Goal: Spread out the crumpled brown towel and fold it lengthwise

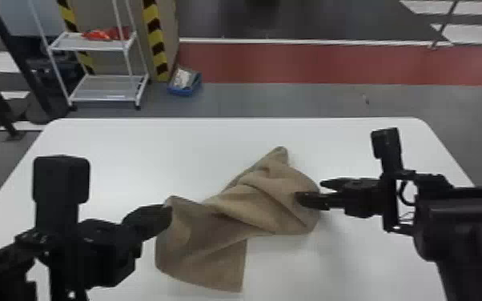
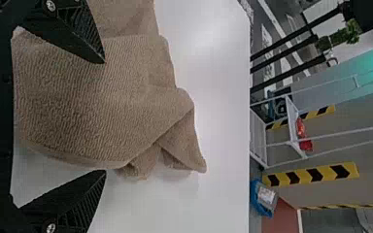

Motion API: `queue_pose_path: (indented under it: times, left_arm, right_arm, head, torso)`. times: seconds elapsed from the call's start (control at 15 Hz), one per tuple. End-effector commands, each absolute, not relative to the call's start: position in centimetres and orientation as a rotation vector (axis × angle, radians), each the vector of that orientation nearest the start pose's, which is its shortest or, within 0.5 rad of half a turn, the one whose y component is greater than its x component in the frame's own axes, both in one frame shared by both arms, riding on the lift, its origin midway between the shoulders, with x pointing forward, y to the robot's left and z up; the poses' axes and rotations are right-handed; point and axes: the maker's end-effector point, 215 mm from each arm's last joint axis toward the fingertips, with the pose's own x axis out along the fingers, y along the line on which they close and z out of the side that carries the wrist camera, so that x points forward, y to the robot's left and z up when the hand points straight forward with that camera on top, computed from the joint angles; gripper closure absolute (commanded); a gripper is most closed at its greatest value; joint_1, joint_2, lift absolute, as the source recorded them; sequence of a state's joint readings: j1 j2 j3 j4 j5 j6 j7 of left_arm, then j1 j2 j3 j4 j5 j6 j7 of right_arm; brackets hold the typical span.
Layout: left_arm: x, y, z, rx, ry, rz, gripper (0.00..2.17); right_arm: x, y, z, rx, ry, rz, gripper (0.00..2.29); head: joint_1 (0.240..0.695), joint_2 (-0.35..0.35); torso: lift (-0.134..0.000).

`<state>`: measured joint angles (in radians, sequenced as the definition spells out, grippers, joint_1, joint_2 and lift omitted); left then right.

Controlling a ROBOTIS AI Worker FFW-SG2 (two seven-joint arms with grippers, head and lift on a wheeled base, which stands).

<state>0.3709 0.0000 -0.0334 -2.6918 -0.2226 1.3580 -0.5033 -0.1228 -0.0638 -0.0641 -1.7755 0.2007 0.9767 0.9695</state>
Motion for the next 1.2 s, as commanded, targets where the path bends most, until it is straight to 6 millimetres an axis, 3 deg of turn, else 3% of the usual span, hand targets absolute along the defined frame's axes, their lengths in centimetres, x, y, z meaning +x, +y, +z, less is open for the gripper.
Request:
queue_pose_path:
  times: [0.0, 0.13, 0.33, 0.47, 0.6, 0.67, 0.87, 1.0, 1.13]
  left_arm:
    - [37.9, 17.1, -32.3, -0.049, 0.618, -0.325, 1.7]
    - [37.9, 16.8, -32.3, -0.051, 0.618, -0.334, 1.7]
    - [37.9, 16.7, -32.2, -0.051, 0.618, -0.337, 1.7]
    - [37.9, 16.9, -32.2, -0.051, 0.618, -0.334, 1.7]
    - [38.0, 17.0, -32.1, -0.05, 0.615, -0.332, 1.7]
    - [38.1, 17.0, -32.0, -0.05, 0.612, -0.331, 1.7]
    - [38.9, 18.0, -31.2, -0.045, 0.591, -0.307, 1.7]
    - [39.9, 19.9, -30.0, -0.041, 0.56, -0.268, 1.7]
    - [40.6, 22.4, -28.5, -0.058, 0.531, -0.222, 1.7]
  right_arm:
    - [51.3, -13.9, -39.9, 0.206, 0.657, 0.759, 0.07]
    - [51.5, -12.9, -39.4, 0.222, 0.668, 0.775, 0.07]
    - [51.3, -10.7, -42.8, 0.163, 0.758, 0.786, 0.14]
    - [51.8, -10.6, -42.7, 0.163, 0.77, 0.785, 0.66]
    - [51.3, -10.5, -43.1, 0.173, 0.798, 0.783, 1.87]
    - [51.4, -10.9, -42.9, 0.182, 0.802, 0.772, 2.22]
    - [52.3, -12.4, -40.0, 0.216, 0.726, 0.754, 2.26]
    - [52.9, -13.8, -37.2, 0.25, 0.653, 0.745, 2.26]
    - [53.0, -15.8, -33.0, 0.327, 0.552, 0.749, 2.26]
  head:
    - [0.695, 0.027]
    - [0.695, 0.036]
    - [0.695, 0.052]
    - [0.695, 0.066]
    - [0.695, 0.079]
    - [0.695, 0.08]
    - [0.695, 0.078]
    - [0.695, 0.072]
    - [0.695, 0.073]
  torso:
    - [-0.124]
    - [-0.124]
    - [-0.124]
    - [-0.124]
    - [-0.124]
    - [-0.124]
    - [-0.124]
    - [-0.124]
    - [-0.124]
